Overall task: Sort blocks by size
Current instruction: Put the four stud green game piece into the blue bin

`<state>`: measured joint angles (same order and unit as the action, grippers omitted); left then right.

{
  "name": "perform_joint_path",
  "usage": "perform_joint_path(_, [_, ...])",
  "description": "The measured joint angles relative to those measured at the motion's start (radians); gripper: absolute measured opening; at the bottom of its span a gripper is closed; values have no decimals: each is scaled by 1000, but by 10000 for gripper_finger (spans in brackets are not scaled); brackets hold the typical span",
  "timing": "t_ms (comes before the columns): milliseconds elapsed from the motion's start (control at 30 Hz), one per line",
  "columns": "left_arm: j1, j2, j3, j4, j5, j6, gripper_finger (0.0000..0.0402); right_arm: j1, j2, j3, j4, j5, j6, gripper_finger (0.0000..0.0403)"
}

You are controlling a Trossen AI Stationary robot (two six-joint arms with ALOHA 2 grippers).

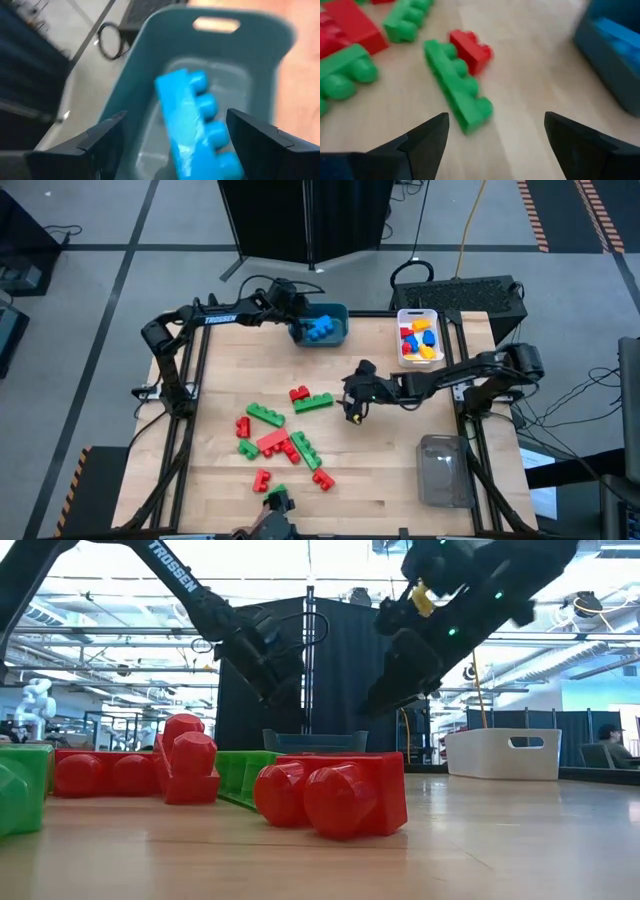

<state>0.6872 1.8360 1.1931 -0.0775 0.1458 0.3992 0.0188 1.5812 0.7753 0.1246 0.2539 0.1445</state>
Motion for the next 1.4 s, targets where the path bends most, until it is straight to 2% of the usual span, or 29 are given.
perform_joint_path(167, [-5,-43,0,-123,-25,-28,318,-48,65,0,129,-116,-146,313])
perform_joint_path(333, [-32,-98,0,-263,-23,-52,318,-87,127,1,170,-217,-251,313])
perform_joint_path(567, [-127,-149,-10,-365,-13,-81,318,-142,253,1,282,-316,-261,313])
perform_joint_path(733, [-213,-150,-27,-393,7,-115,318,-159,286,1,308,-349,-259,313])
perform_joint_path(900, [-286,-150,-38,-384,57,-149,318,-171,303,1,337,-438,-263,309])
perform_joint_path(1167, [-376,-150,-38,-367,58,-210,318,-175,353,12,384,-472,-265,256])
perform_joint_path(1400, [-417,-150,-38,-354,7,-261,318,-175,352,11,375,-473,-264,181])
